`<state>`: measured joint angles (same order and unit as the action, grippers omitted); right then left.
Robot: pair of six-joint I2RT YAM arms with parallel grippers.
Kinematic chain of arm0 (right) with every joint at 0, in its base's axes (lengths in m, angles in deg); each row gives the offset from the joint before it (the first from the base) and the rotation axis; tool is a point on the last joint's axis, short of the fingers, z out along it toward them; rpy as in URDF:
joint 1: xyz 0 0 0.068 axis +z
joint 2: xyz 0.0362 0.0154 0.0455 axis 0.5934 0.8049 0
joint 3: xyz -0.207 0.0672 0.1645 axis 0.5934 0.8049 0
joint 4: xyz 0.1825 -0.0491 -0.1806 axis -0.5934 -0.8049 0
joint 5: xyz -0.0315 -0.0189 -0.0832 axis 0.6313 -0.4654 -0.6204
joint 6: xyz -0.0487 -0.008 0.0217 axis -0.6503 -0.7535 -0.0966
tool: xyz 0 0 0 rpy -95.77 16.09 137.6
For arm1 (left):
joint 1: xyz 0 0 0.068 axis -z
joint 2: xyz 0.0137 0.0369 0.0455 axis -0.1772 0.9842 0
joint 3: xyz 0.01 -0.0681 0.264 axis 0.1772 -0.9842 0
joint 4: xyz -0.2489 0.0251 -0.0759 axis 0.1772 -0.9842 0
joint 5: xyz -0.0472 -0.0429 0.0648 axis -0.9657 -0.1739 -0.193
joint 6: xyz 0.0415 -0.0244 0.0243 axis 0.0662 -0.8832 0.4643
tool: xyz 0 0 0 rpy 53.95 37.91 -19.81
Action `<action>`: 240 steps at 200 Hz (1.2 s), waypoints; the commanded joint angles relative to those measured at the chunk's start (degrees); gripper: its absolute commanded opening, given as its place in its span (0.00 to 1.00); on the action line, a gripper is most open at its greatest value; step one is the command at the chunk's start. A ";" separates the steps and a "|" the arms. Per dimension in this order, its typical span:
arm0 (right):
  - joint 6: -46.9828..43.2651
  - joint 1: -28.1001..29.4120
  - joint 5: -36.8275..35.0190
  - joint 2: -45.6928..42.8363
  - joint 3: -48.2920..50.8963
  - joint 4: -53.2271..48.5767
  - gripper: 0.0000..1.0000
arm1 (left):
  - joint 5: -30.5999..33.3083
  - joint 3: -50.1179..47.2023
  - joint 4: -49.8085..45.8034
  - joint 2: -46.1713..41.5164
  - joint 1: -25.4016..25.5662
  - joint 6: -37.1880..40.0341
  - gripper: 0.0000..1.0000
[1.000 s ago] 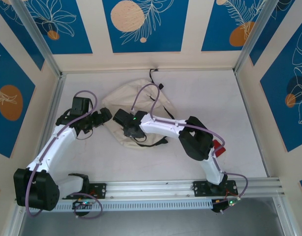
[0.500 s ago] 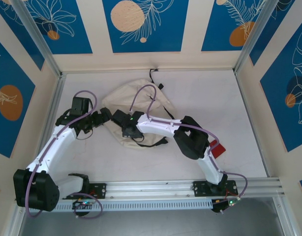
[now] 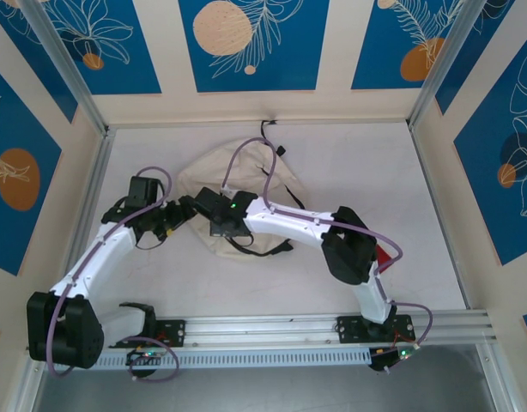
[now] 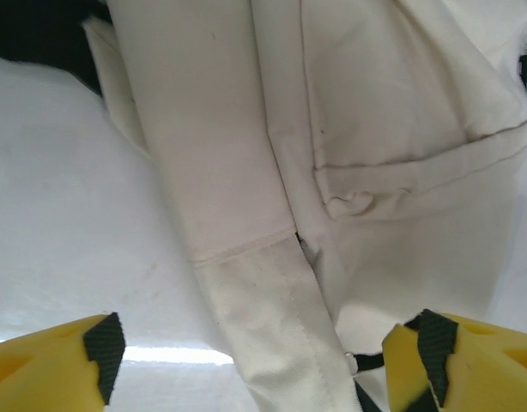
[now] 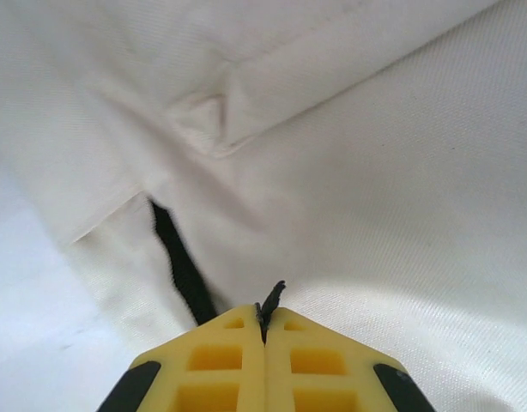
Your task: Pack the student bag
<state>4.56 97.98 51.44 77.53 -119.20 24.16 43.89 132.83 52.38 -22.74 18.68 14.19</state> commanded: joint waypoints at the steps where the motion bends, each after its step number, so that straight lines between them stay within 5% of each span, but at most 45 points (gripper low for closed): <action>1: -1.81 0.94 -0.91 -3.11 0.89 -0.63 0.00 | -7.63 -1.99 3.74 1.27 -0.41 -2.77 0.86; 52: -2.00 1.30 3.42 -5.87 3.48 1.91 0.00 | -14.55 -2.78 8.53 6.75 1.30 -4.17 0.77; 139: -0.65 1.91 6.63 -7.62 6.30 2.99 0.00 | -15.27 -0.38 11.57 16.08 5.32 -5.76 0.60; 211: 2.18 3.96 -0.16 -7.98 5.30 -5.20 0.00 | -10.24 -0.21 12.49 16.43 5.68 -5.66 0.15; 240: 4.67 5.62 -4.02 -9.12 5.37 -10.90 0.00 | -7.71 -0.38 12.54 16.30 5.68 -5.65 0.10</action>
<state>5.91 101.85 52.12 72.38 -113.32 21.73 32.39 131.43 63.83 -5.70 24.01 8.50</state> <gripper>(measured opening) 0.058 0.111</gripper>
